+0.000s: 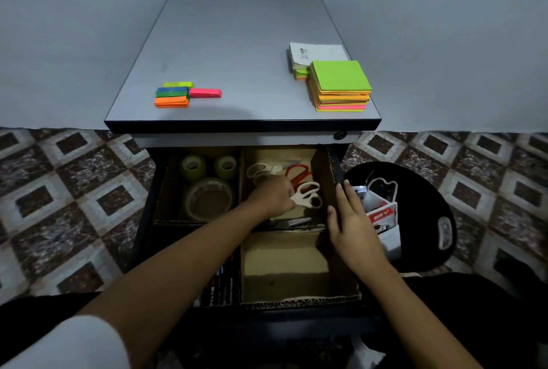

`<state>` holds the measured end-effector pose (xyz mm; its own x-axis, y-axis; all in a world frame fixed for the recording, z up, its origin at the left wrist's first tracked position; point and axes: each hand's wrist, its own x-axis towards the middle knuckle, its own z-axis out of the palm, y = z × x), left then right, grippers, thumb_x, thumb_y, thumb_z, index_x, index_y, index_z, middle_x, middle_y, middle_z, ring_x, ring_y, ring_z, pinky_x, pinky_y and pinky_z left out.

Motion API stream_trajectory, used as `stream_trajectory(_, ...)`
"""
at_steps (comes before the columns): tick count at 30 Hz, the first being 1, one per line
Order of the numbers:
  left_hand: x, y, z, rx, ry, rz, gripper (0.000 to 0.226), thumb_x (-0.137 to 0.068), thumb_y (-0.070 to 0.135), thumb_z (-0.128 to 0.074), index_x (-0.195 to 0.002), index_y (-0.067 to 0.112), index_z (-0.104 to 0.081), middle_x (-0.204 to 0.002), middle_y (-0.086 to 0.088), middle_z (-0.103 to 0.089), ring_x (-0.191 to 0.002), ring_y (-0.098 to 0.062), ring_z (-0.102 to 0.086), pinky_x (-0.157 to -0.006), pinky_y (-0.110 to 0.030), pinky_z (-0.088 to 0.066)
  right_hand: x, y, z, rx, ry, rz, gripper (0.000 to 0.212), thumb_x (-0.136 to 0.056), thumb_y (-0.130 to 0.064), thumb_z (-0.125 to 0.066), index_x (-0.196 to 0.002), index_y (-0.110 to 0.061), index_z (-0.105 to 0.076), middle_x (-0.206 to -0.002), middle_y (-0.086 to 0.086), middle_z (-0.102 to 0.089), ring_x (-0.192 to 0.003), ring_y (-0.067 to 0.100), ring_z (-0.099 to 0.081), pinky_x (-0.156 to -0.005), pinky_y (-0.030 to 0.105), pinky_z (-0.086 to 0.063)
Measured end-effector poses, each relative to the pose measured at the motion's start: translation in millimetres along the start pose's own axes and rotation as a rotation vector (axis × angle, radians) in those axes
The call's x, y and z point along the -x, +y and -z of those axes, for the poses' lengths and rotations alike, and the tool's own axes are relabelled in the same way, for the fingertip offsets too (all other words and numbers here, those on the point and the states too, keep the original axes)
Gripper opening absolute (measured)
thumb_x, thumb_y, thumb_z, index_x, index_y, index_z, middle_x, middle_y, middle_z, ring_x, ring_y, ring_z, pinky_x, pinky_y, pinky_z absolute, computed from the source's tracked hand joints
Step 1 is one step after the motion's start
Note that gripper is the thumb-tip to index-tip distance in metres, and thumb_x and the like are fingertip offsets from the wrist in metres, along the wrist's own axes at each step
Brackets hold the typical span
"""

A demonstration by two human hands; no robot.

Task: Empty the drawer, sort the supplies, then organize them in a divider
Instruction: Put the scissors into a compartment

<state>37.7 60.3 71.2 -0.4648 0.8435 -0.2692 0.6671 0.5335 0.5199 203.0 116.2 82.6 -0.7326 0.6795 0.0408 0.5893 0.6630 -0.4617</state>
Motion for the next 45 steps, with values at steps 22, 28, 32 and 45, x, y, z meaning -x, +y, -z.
stream_trajectory(22,-5,-21,-1,-0.171,-0.163,-0.042,0.028,-0.084,0.000,-0.058,-0.111,0.001,-0.066,-0.115,-0.017,-0.064,-0.102,-0.028,-0.060,-0.088,-0.034,-0.050,2,-2,0,-0.010,0.005,-0.014,0.052,-0.100,-0.024,-0.037,-0.149,-0.012,-0.023,-0.159,0.001,-0.008,-0.142,0.018,-0.023,-0.105,0.025,-0.034)
stream_trajectory(28,-6,-22,-3,-0.230,-0.117,-0.014,0.026,-0.087,0.002,-0.054,-0.109,0.002,-0.067,-0.111,-0.016,-0.065,-0.101,-0.028,-0.061,-0.091,-0.038,-0.051,2,-1,-1,-0.018,0.008,-0.012,0.052,-0.100,-0.024,-0.037,-0.149,-0.012,-0.023,-0.159,0.002,-0.009,-0.142,0.019,-0.024,-0.105,0.026,-0.034)
stream_trajectory(32,-2,-20,-2,-0.272,-0.091,-0.041,0.025,-0.087,0.004,-0.054,-0.111,0.004,-0.062,-0.109,-0.014,-0.062,-0.097,-0.028,-0.059,-0.083,-0.036,-0.051,1,-1,-1,-0.021,0.005,-0.016,0.053,-0.100,-0.025,-0.037,-0.149,-0.013,-0.022,-0.159,0.001,-0.007,-0.142,0.019,-0.024,-0.105,0.026,-0.035)
stream_trajectory(45,6,-14,3,-0.212,-0.047,-0.046,0.020,-0.087,0.005,-0.055,-0.106,0.003,-0.061,-0.107,-0.014,-0.061,-0.098,-0.028,-0.058,-0.078,-0.033,-0.048,2,-1,-1,-0.016,0.013,-0.017,0.053,-0.100,-0.026,-0.036,-0.149,-0.013,-0.021,-0.159,0.002,-0.007,-0.142,0.018,-0.022,-0.106,0.026,-0.033)
